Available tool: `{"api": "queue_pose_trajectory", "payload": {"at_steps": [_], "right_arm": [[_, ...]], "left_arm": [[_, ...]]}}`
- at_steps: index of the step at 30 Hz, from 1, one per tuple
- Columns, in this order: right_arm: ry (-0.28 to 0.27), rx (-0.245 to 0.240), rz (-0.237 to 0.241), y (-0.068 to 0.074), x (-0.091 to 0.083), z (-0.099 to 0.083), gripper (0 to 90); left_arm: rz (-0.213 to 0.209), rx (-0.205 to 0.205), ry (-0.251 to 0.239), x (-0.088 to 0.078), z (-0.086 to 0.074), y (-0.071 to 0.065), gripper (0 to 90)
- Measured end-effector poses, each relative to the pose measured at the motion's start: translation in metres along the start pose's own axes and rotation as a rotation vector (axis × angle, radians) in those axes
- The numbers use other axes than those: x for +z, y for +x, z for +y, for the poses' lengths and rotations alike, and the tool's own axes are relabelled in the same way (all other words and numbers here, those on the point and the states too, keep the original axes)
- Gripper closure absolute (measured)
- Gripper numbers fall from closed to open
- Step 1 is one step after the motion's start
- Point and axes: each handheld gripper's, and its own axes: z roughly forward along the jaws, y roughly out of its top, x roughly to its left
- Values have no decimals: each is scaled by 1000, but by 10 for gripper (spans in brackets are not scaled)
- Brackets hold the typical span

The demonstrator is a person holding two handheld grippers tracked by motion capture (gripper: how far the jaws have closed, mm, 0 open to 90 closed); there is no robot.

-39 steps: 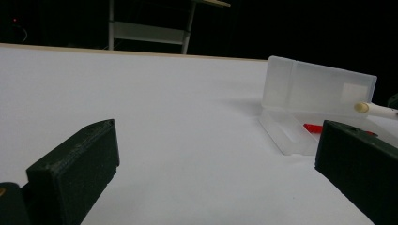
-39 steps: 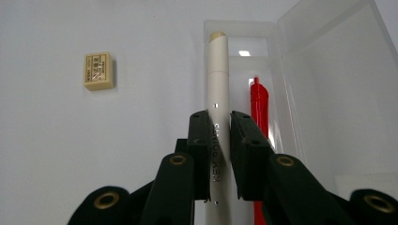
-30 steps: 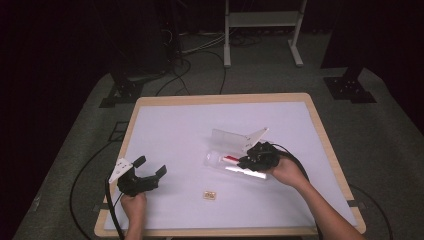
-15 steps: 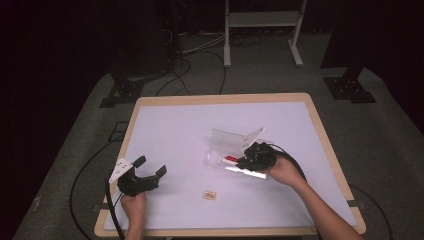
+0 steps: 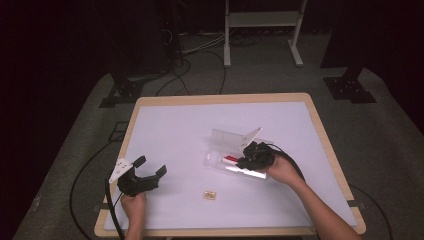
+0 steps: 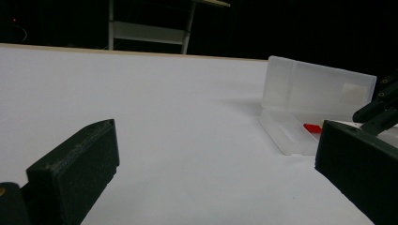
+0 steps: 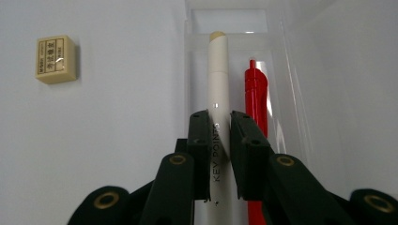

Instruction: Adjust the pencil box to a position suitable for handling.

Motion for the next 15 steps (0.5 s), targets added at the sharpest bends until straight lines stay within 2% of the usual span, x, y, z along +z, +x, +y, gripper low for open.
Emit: {"api": "queue_pose_trajectory", "payload": {"at_steps": [15], "right_arm": [[17,4,0,-4,7,-1,780]], "left_arm": [[0,0,1,0,0,0,0]]}}
